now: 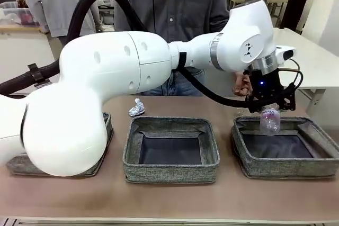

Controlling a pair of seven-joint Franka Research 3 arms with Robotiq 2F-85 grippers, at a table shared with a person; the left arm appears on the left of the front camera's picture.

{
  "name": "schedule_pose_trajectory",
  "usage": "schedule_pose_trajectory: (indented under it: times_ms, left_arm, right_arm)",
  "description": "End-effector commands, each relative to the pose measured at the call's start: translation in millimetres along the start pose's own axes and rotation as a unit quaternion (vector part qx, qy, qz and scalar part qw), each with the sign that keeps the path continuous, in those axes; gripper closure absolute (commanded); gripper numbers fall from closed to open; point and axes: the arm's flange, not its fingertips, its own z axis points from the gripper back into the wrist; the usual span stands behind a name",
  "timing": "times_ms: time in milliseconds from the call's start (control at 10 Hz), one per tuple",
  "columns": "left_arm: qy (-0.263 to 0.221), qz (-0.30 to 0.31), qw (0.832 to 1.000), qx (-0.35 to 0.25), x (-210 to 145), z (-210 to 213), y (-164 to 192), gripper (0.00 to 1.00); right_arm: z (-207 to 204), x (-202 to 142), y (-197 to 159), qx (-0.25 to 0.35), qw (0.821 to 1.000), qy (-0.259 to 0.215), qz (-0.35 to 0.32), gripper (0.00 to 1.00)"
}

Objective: Sort the waste into the appropriate baskets.
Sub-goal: Place the picked waste into the Fabric basket indicated by the person.

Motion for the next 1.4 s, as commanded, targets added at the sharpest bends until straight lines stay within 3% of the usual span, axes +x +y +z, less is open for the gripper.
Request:
schedule_pose_trajectory:
  times_ms: [0, 100, 200, 300, 400, 1300]
  left_arm:
    - [-0.014, -0.012, 1.000, 0.018, 28.1, -2.7, -15.5, 0.26]
    - [-0.012, -0.013, 1.000, 0.014, 28.1, -2.8, -16.6, 0.26]
    - [-0.014, -0.015, 1.000, 0.018, 28.1, -2.7, -18.6, 0.00]
    - [-0.011, -0.013, 1.000, 0.014, 27.9, -2.8, -17.6, 0.22]
    - [-0.006, -0.016, 1.000, 0.010, 28.0, -3.1, -17.1, 0.00]
    - [-0.001, -0.022, 1.000, -0.003, 15.5, 26.4, -23.9, 0.00]
  right_arm:
    - [3.1, 4.1, 3.1, -0.002, 1.000, -0.005, -0.006, 0.00]
    - [3.1, 4.1, 3.1, -0.002, 1.000, -0.005, -0.006, 0.00]
    - [3.1, 4.1, 3.1, -0.002, 1.000, -0.005, -0.006, 0.00]
    - [3.1, 4.1, 3.1, -0.002, 1.000, -0.005, -0.006, 0.00]
    - [3.1, 4.1, 3.1, -0.002, 1.000, -0.005, -0.006, 0.00]
    - [0.7, 0.3, 0.5, 0.000, 1.000, -0.001, 0.000, 0.00]
